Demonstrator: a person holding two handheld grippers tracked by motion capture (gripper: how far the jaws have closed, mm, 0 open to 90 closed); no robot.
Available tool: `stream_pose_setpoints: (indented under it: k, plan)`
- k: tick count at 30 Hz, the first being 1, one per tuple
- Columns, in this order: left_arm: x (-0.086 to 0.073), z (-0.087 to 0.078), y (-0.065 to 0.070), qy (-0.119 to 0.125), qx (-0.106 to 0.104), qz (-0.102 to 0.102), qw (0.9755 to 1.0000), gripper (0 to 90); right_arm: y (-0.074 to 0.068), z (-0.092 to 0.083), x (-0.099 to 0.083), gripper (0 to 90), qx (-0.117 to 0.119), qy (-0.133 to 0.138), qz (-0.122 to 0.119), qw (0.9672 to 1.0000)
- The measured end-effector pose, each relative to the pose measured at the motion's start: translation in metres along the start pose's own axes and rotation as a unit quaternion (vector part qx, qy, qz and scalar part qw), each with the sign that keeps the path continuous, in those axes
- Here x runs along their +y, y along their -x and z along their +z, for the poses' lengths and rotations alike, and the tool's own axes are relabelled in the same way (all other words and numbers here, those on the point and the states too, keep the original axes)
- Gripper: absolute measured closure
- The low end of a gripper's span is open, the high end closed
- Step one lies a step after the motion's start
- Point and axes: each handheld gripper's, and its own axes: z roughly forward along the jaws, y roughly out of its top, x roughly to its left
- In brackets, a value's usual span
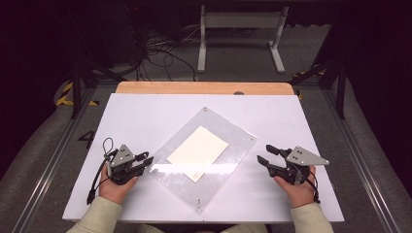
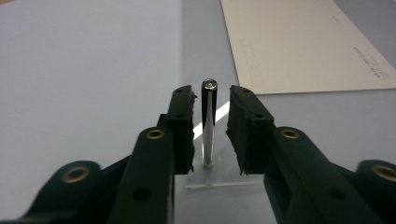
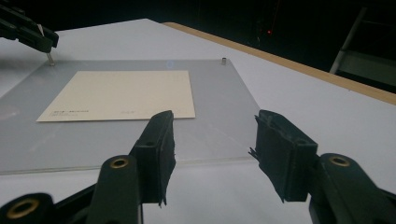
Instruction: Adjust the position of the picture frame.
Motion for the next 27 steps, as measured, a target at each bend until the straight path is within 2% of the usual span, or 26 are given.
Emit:
stream_pose_setpoints:
  k: [2,3,7,12,13,14,16,17,19,24,27]
  plan:
    - [0.000,0.000,-0.001,-0.004,-0.001,0.002,1.0000,78.3,0.000,0.000,0.000,46.4,0.001,-0.001,0.000,1.0000]
    - [0.000,0.000,-0.001,-0.004,0.000,-0.002,1.0000,84.2,0.000,0.000,0.000,46.3,0.001,-0.001,0.000,1.0000]
    - [0.003,0.001,-0.006,-0.011,-0.012,-0.011,0.9998,84.7,0.000,-0.001,-0.001,46.7,0.001,-0.003,0.001,1.0000]
    - [0.008,0.004,-0.011,-0.017,-0.005,-0.018,0.9997,85.0,-0.001,-0.003,-0.002,47.0,0.002,-0.004,0.001,1.0000]
    - [0.011,0.006,-0.015,-0.020,0.002,-0.030,0.9994,85.0,-0.001,-0.004,-0.002,47.0,0.001,-0.005,0.002,1.0000]
    - [0.011,0.006,-0.015,-0.020,0.002,-0.030,0.9994,85.0,-0.001,-0.005,-0.003,47.0,-0.001,-0.006,0.002,1.0000]
    - [0.016,0.010,-0.023,-0.014,0.020,-0.043,0.9988,85.1,-0.001,-0.007,-0.004,47.2,-0.002,-0.008,0.002,1.0000]
    - [0.016,0.010,-0.023,-0.014,0.020,-0.043,0.9988,85.0,-0.001,-0.007,-0.004,47.2,-0.002,-0.008,0.002,1.0000]
    - [0.018,0.017,-0.032,-0.013,0.029,-0.058,0.9978,85.1,-0.001,-0.010,-0.005,47.6,-0.006,-0.010,0.003,0.9999]
    - [0.023,0.025,-0.041,-0.009,0.043,-0.065,0.9969,85.1,-0.002,-0.015,-0.007,48.4,-0.009,-0.012,0.004,0.9999]
    - [0.026,0.035,-0.051,0.000,0.053,-0.081,0.9953,85.1,-0.002,-0.018,-0.009,48.7,-0.012,-0.015,0.007,0.9998]
